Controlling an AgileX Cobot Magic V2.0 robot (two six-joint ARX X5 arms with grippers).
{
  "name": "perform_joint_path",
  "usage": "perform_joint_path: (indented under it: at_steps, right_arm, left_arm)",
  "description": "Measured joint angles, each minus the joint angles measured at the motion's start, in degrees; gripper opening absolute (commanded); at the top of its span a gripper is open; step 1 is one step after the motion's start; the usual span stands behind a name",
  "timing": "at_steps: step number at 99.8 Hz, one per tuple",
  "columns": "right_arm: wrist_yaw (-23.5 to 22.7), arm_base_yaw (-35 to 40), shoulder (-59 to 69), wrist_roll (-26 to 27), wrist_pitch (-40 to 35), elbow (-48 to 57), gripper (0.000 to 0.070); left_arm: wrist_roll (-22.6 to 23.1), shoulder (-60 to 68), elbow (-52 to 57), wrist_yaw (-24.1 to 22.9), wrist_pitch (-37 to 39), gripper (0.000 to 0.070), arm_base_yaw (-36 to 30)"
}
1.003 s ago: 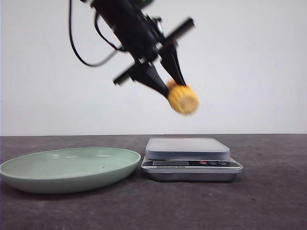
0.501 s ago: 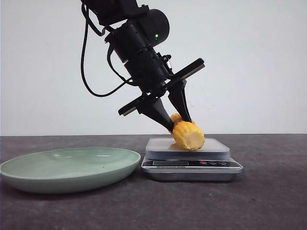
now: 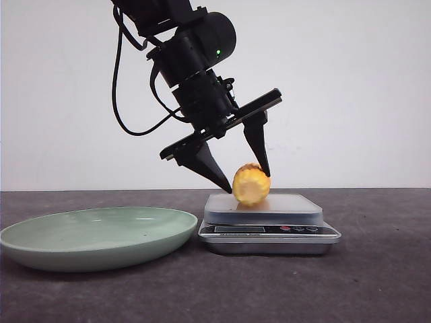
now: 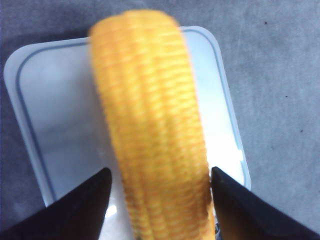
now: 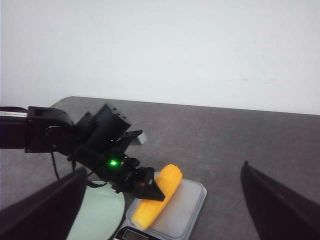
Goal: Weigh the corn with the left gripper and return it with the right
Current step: 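Open the left gripper and raise it away from the scale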
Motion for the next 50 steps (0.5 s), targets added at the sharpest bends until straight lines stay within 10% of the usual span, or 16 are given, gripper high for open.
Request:
perform_joint_path:
  at_steps: [20, 50]
  right_arm:
    - [0.5, 0.0, 0.0, 0.1, 0.0, 0.0, 0.0602]
    - [3.3, 0.0, 0.0, 0.1, 0.0, 0.0, 0.0602]
  left_arm:
    - [0.0, 0.0, 0.2, 0.3, -1.2, 0.0565, 0.0]
    - [4.7, 0.2, 11.2, -1.1, -7.4, 0.0562, 0.0]
